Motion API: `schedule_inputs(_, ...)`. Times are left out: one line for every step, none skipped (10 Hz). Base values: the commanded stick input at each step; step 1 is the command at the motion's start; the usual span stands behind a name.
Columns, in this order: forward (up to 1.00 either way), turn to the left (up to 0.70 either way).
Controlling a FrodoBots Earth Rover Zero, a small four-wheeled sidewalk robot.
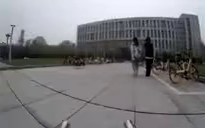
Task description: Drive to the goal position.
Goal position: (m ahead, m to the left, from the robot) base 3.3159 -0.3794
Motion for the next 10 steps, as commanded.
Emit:
schedule_inputs(1.0, -0.38)
schedule_inputs(1.0, -0.38)
schedule_inputs(1.0, -0.38)
schedule_inputs(1.0, -0.38)
schedule_inputs(1.0, -0.38)
schedule_inputs(1.0, -0.38)
schedule_inputs(1.0, -0.38)
schedule_inputs(1.0, -0.11)
schedule_inputs(1.0, 0.02)
schedule_inputs(1.0, 0.02)
